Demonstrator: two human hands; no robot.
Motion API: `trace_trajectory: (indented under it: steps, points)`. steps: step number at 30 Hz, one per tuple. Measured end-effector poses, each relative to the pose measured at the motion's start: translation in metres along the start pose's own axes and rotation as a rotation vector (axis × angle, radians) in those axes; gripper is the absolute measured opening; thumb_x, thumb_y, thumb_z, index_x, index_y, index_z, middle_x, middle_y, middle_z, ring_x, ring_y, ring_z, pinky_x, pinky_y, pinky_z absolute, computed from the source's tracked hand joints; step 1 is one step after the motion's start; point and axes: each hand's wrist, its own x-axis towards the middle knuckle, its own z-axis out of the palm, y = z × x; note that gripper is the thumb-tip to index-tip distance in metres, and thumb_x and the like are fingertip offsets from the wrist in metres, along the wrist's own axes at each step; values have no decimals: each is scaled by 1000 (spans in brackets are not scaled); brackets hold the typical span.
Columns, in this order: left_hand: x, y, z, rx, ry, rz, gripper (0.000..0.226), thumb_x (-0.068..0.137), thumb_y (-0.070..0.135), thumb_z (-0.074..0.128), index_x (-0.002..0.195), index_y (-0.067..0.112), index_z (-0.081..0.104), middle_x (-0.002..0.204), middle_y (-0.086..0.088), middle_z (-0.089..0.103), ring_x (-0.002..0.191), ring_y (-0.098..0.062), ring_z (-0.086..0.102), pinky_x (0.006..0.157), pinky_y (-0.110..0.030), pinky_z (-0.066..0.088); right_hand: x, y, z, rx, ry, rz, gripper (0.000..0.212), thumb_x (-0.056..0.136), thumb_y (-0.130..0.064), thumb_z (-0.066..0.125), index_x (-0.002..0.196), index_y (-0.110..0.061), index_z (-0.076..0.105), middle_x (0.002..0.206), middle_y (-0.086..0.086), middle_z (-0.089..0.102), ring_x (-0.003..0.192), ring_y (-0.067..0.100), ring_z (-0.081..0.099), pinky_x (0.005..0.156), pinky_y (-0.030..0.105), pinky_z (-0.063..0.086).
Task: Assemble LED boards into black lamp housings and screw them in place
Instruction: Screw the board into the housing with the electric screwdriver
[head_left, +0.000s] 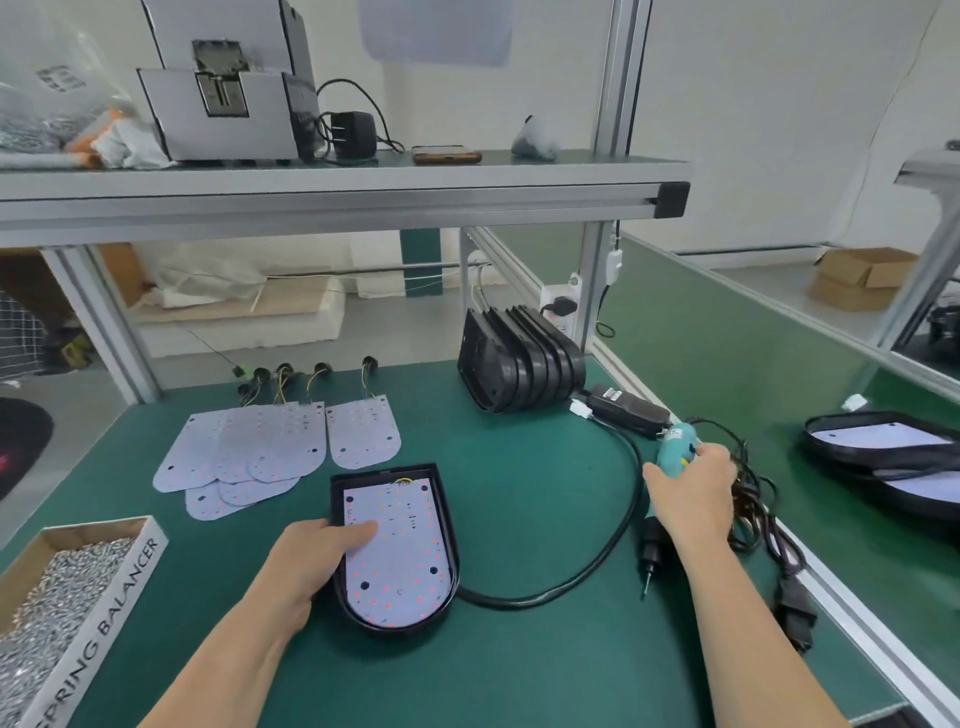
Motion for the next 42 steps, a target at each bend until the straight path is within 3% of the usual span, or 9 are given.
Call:
trace_trajectory:
  steps: [4, 12, 17, 22, 31, 34, 37, 39, 42]
  points:
    - [1, -2, 0, -9, -3, 2, 9, 83, 9, 77, 88, 1, 75, 80, -11, 78, 69, -25, 76, 65, -32, 54, 2, -6, 0, -257, 99, -257, 54, 83, -15, 76, 129, -4, 50, 134, 19, 47, 122, 40, 41, 100, 48, 40]
    - [4, -3, 1, -22, 3, 0, 12, 81, 11, 79, 89, 2, 76, 82, -11, 78, 76, -29, 76, 77, -37, 58, 2, -36, 9, -938, -156, -456, 16, 87, -19, 53, 94, -16, 39, 100, 1, 67, 105, 26, 56, 77, 34, 35]
    - [2, -4, 2, -21, 21, 9, 13, 80, 12, 80, 87, 2, 76, 81, -10, 78, 77, -29, 76, 84, -43, 59, -11, -49, 15, -605, -336, -338, 17, 94, -15, 52, 97, -7, 38, 108, 15, 64, 100, 35, 60, 74, 36, 42]
    - [-4, -2, 2, -45, 23, 12, 12, 82, 10, 78, 90, 1, 75, 81, -10, 78, 80, -30, 76, 80, -40, 59, -58, -63, 11, 2, -620, -250, 16, 99, -9, 43, 103, -11, 58, 73, 7, 72, 60, 19, 72, 54, 25, 48]
    - [-36, 8, 44, -73, -113, 80, 31, 90, 21, 73, 100, -9, 69, 90, -18, 77, 78, -32, 75, 73, -39, 59, -120, -65, 23, 106, -967, -250, 30, 88, -45, 71, 84, -16, 68, 74, -5, 70, 63, 9, 61, 55, 20, 46]
    - [-39, 13, 54, -71, -141, 84, 57, 90, 48, 70, 101, -8, 70, 95, -10, 78, 83, -28, 74, 86, -41, 56, -116, -61, 23, 185, -996, -153, 9, 85, -21, 73, 92, -15, 72, 86, -6, 74, 71, 12, 59, 57, 21, 44]
    - [-39, 18, 60, -51, -72, 51, 68, 86, 75, 51, 74, 11, 70, 58, 2, 64, 47, -14, 53, 56, -26, 39, -107, -59, 18, 320, -942, -57, 10, 86, -10, 72, 94, -16, 72, 90, -3, 75, 75, 13, 61, 56, 21, 43]
    - [-36, 18, 67, -16, 5, 97, 66, 96, 67, 41, 62, 13, 60, 41, 10, 40, 41, -14, 34, 50, -29, 24, -98, -59, 13, 408, -870, -20, 14, 85, -4, 70, 97, -10, 72, 91, 3, 76, 77, 17, 62, 63, 26, 46]
    - [-32, 6, 78, 300, 154, 265, 63, 103, 47, 35, 48, 23, 55, 47, 8, 50, 55, -20, 46, 59, -35, 35, -80, -59, 0, 527, -759, 4, 13, 86, 0, 69, 92, -11, 73, 94, 3, 78, 81, 18, 65, 73, 32, 49]
